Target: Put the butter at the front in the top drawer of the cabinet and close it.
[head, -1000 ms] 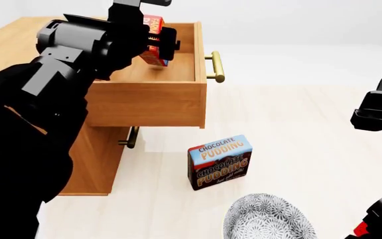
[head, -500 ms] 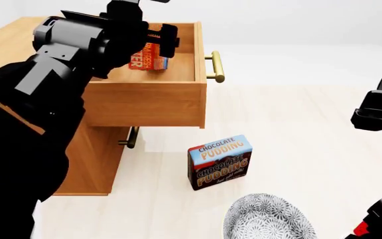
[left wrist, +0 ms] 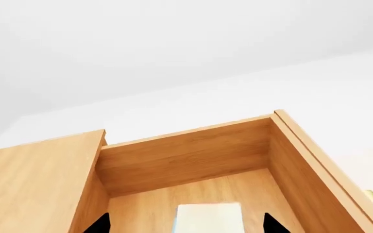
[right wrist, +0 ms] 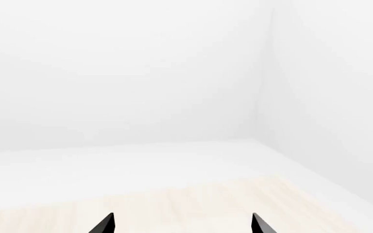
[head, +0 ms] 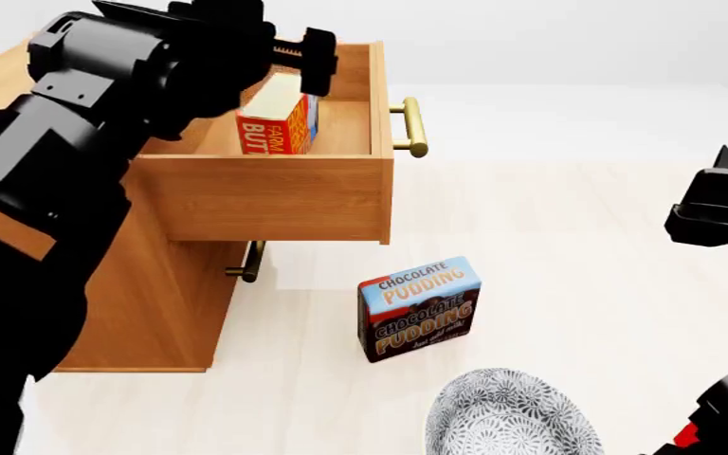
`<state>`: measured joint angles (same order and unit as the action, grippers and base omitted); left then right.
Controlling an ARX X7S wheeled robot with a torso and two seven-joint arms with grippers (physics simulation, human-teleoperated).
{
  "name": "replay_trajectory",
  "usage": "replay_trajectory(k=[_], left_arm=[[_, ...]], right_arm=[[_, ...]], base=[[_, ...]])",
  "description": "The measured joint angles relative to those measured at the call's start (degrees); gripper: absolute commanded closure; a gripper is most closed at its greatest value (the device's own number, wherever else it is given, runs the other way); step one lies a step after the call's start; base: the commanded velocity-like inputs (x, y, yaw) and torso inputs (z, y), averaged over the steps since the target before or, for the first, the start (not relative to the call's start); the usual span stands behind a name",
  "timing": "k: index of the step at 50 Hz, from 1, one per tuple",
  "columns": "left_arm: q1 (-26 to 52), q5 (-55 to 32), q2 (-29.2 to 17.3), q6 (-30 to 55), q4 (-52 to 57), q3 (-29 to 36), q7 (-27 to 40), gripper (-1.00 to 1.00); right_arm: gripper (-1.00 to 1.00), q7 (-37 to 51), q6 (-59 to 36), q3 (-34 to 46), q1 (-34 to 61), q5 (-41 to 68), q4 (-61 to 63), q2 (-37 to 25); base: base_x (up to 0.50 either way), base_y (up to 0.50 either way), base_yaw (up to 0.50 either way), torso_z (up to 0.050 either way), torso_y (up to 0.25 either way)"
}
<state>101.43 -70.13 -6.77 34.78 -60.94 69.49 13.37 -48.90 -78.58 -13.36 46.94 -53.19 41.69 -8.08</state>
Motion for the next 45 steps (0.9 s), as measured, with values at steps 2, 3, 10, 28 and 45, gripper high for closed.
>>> replay_trajectory(k=[2,3,10,28,45], left_arm=[[0.1,-0.2,-0.6,0.3,1.2,-0.2,0.7,-1.0],[0.1,-0.3,-0.9,0.5,2.0,-0.3,1.0,-1.0],[0.2,-3.9,-8.8,2.9,20.4,-2.7,10.0,-1.0],[-0.8,-12.3,-19.2,3.9,60.0,-9.0,25.0,-1.0],[-3.7,-17.4,-19.2,1.7,74.1,-11.5,29.9,-1.0]], right_arm=[[-1.0,-0.2,-0.2,0.2,0.1,-0.2,0.1,-0.1],[-1.0,-0.2,-0.3,0.2,0.1,-0.2,0.2,-0.2],[-1.0,-0.3,-0.3,0.6,0.2,-0.4,0.4,-0.2],[-1.0,0.6,0.6,0.4,-0.1,0.2,0.4,0.3],[-1.0,0.9,0.4,0.9,0.0,0.1,0.3,0.2]], base=[[0.0,0.0,0.0,0.0,0.0],[0.0,0.0,0.0,0.0,0.0],[0.0,0.0,0.0,0.0,0.001],[0.0,0.0,0.0,0.0,0.0],[0.0,0.0,0.0,0.0,0.0]])
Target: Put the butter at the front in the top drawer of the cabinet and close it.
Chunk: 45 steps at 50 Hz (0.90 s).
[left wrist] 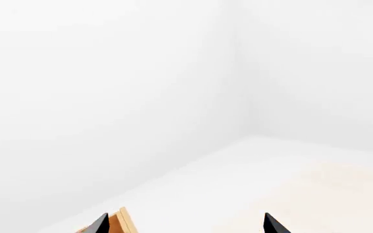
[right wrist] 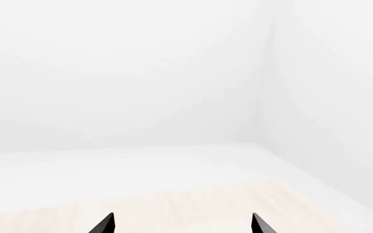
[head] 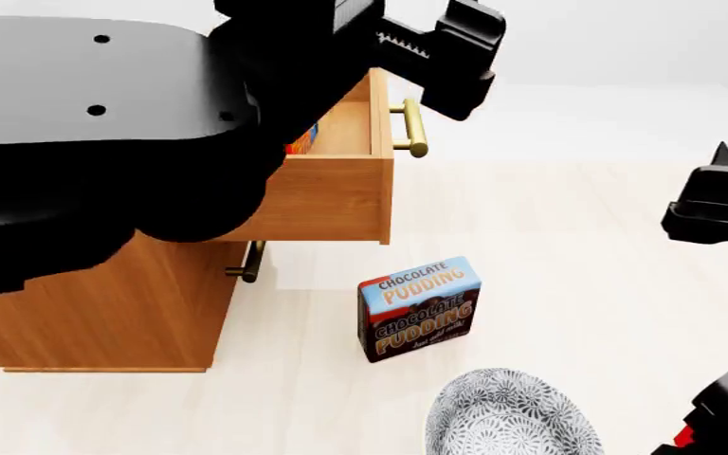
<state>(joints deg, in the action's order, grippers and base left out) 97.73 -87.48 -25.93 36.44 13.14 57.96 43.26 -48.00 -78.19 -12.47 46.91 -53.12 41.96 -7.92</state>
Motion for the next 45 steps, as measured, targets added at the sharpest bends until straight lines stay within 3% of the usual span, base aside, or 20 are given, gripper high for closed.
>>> replay_trajectory(k=[45], left_arm=[[-6.1,-0.7,8.6,-3.1,2.5,2.7,0.6,-1.0]], right_arm=[[-1.0,-6.3,-5.7,-2.3,0.2,-6.1,3.7,-6.5]], base=[[0.0,0.0,0.0,0.0,0.0]])
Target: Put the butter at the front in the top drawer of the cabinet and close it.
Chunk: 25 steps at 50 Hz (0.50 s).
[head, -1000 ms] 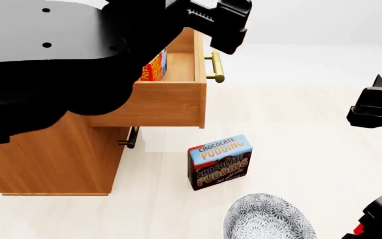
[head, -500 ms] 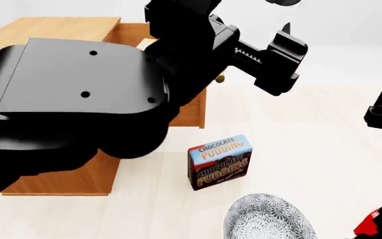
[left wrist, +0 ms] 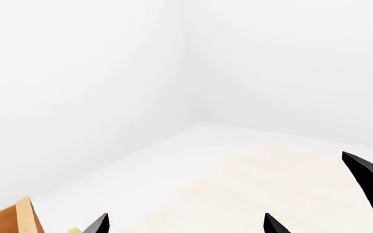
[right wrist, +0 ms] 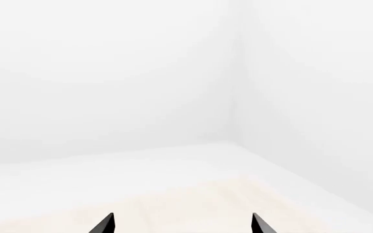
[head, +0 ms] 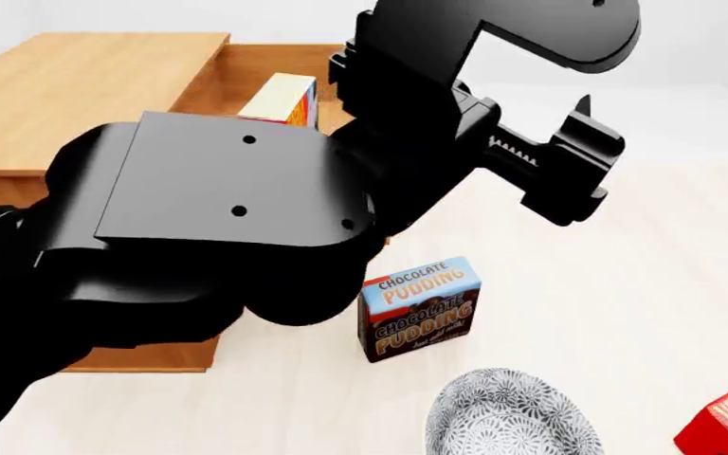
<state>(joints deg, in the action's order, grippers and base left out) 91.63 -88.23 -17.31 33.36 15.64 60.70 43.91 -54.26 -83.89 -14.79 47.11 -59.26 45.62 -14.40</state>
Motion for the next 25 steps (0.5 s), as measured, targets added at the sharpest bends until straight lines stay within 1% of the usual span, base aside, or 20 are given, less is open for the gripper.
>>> replay_trajectory(k=[25], left_arm=[[-2.6,1.6,2.7,-0.8,-2.2,2.2,-1.4,-1.0]], right_arm=[[-1.0,-1.7,0.8,-1.3,-0.5,-1.9,0.1,0.1]], base=[[0.0,0.0,0.0,0.0,0.0]])
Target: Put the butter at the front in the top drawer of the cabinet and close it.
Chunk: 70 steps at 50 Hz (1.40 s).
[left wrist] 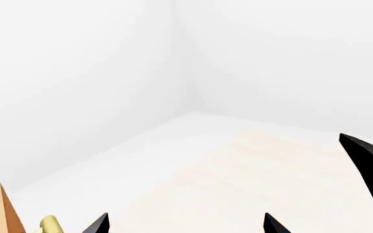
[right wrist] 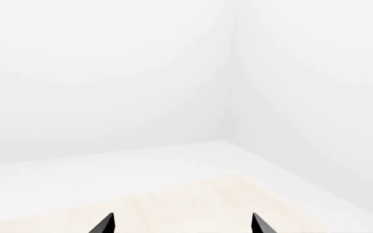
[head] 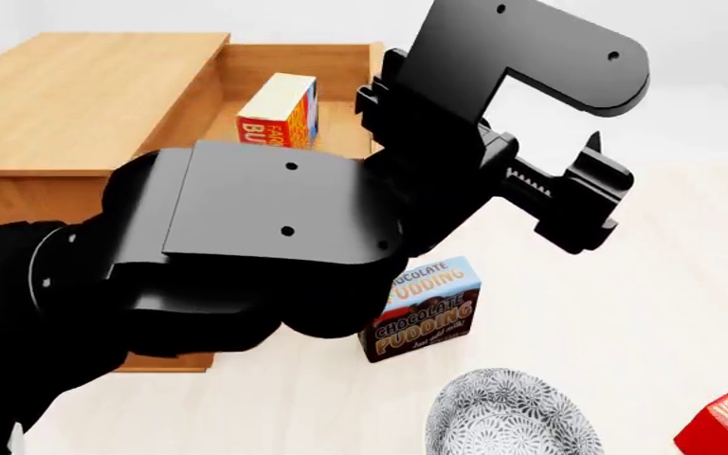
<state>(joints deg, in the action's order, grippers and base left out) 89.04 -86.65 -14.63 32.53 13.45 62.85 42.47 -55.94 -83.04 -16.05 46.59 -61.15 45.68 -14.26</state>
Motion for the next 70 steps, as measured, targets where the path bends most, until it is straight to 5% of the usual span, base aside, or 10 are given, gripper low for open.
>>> replay_trajectory(k=[70], left_arm=[[-4.8,6.4,7.4,-0.2,-10.8,9.0,-7.7,-1.0]], right_arm=[[-1.0,-1.5,3.5,-6.1,-3.2,0.6,0.9,1.9]], base=[[0.0,0.0,0.0,0.0,0.0]])
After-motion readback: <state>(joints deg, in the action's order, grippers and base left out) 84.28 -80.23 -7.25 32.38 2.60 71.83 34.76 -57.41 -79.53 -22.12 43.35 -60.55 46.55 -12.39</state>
